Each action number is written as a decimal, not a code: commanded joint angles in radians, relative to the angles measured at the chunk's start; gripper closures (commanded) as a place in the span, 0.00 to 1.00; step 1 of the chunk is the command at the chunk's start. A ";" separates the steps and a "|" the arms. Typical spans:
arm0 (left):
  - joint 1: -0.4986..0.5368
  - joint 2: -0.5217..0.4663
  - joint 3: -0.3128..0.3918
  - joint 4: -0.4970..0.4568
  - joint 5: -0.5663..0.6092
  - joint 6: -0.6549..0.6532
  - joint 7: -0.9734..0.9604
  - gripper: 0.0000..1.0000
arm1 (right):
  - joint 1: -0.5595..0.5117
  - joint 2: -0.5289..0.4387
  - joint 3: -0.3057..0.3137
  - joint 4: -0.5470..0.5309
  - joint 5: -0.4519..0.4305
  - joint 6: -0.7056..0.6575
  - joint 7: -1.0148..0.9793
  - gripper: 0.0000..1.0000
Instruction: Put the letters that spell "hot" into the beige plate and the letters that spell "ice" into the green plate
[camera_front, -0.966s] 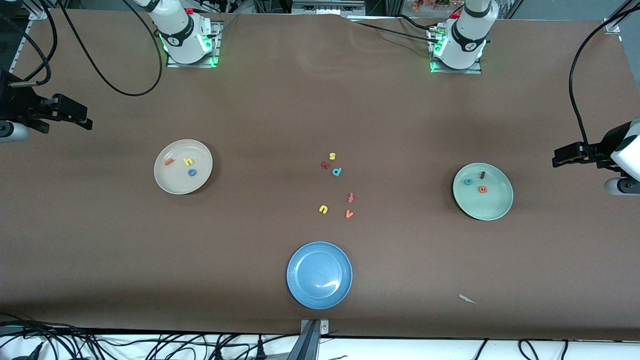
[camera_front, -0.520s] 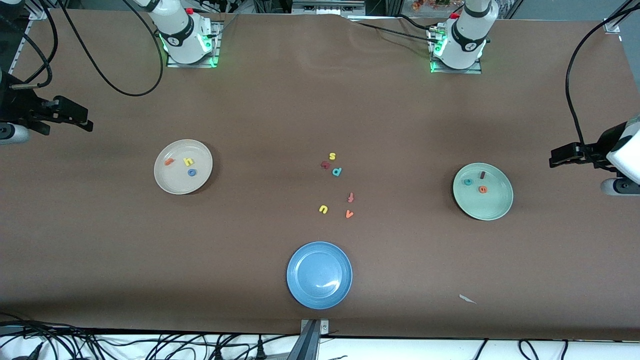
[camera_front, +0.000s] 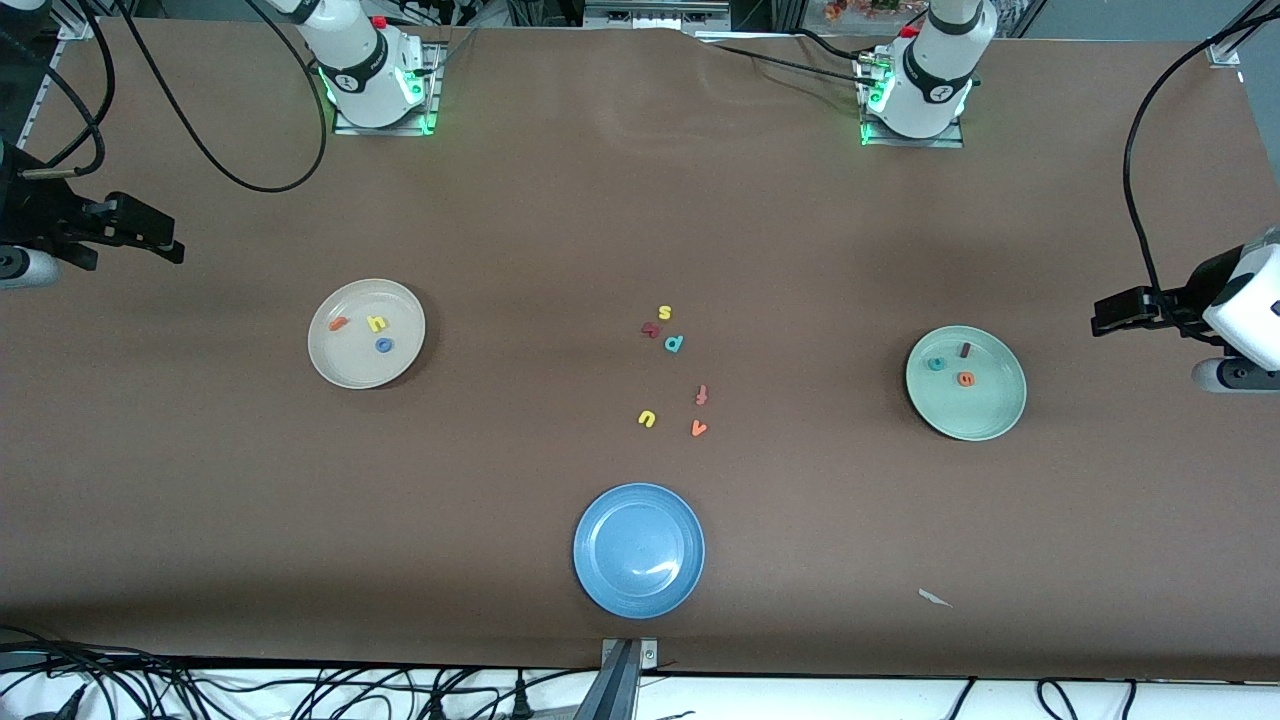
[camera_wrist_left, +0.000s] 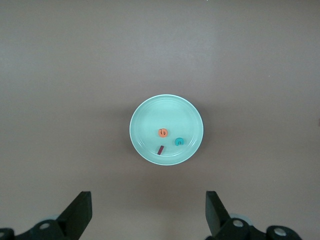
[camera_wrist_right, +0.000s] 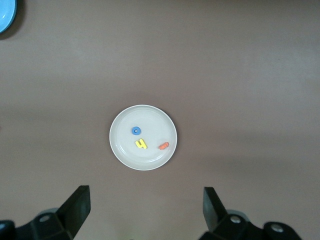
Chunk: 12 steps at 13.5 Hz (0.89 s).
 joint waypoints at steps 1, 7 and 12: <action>0.001 -0.002 -0.002 0.002 -0.005 0.005 -0.010 0.00 | 0.000 0.011 0.001 0.029 -0.017 -0.007 0.000 0.00; 0.013 -0.007 -0.002 0.000 -0.006 0.031 0.004 0.00 | -0.001 0.011 0.000 0.029 -0.017 -0.004 0.001 0.00; 0.013 -0.007 -0.002 -0.001 -0.008 0.032 0.006 0.00 | -0.003 0.011 0.000 0.029 -0.018 -0.004 -0.003 0.00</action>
